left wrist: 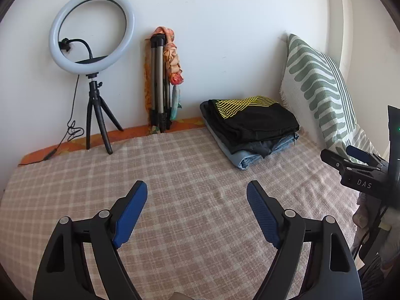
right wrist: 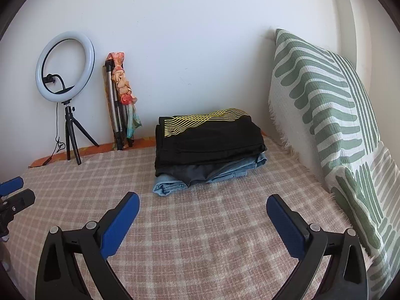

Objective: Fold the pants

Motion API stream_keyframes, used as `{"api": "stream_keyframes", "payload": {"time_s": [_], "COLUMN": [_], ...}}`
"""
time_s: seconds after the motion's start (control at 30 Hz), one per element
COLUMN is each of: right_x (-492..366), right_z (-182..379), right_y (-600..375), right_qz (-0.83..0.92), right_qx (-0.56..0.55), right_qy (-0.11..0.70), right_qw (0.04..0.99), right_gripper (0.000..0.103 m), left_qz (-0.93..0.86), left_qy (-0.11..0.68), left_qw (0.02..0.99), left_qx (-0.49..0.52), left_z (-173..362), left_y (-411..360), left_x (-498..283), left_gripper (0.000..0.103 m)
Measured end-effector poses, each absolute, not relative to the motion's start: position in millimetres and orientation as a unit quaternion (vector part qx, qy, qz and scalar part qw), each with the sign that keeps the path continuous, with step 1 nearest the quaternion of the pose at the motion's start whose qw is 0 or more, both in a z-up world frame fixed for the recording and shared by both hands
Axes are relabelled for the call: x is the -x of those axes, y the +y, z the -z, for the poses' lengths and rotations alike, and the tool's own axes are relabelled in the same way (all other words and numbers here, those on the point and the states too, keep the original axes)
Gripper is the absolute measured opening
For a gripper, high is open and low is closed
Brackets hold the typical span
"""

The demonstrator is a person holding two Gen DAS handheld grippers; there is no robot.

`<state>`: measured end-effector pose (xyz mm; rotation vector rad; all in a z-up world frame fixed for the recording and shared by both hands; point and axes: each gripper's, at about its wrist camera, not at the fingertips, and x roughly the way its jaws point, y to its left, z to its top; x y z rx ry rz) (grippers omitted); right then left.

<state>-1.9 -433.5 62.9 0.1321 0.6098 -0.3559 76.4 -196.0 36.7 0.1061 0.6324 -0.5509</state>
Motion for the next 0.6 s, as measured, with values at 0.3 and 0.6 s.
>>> {"api": "stream_keyframes", "payload": {"time_s": [0.3,0.6], "right_x": [6.6,6.0], "right_z": [-67.3,-67.0], "right_y": [-433.0,-431.2], "right_qz": [0.185,0.186], "right_qx": [-0.06,-0.056], "right_qy": [0.285,0.283], "right_qw": [0.939,0.939], "right_gripper": [0.103,0.103], "left_qz": [0.257,0.258], "left_qy": [0.303,0.306], "left_qw": [0.915,0.914], "left_qx": [-0.068,-0.07], "left_z": [-32.4,-30.1], "left_y": [-192.4,-194.9], "left_x": [-66.9,-68.2], "left_gripper": [0.082,0.082]}}
